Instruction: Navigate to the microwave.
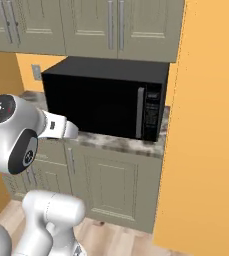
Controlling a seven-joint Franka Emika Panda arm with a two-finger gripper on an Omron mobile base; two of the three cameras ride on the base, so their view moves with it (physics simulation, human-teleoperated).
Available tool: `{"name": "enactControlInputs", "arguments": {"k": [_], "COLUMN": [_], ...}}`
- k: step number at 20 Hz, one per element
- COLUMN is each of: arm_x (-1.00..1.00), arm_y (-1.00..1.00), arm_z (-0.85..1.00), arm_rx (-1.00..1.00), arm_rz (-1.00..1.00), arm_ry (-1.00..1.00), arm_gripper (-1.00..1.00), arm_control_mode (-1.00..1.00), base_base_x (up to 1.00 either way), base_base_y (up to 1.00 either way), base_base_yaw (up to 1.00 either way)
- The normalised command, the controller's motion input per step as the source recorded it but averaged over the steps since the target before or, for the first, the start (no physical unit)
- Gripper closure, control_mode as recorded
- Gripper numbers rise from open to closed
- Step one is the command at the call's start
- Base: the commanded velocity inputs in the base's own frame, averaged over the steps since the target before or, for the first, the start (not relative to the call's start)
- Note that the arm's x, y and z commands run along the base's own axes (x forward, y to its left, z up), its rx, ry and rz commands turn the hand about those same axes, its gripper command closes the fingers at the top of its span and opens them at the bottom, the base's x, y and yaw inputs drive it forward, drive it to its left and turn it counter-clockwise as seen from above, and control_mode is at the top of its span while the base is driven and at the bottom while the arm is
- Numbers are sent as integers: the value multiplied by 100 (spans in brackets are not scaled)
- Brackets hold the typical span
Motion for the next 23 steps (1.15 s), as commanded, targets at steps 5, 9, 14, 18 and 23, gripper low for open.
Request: {"name": "enactControlInputs", "arguments": {"k": [5, 9, 14, 18, 23], "arm_x": [0, 0, 0, 0, 0], "arm_y": [0, 0, 0, 0, 0], "arm_z": [0, 0, 0, 0, 0], "arm_rx": [0, 0, 0, 0, 0], "arm_rz": [0, 0, 0, 0, 0], "arm_ry": [0, 0, 0, 0, 0], "arm_gripper": [-100, -100, -100, -100, -100], "arm_control_mode": [100, 100, 100, 100, 100], "base_base_x": [100, 100, 100, 100, 100], "base_base_y": [22, 42, 37, 9, 7], "base_base_yaw": [-12, -21, -21, -24, -30]}}
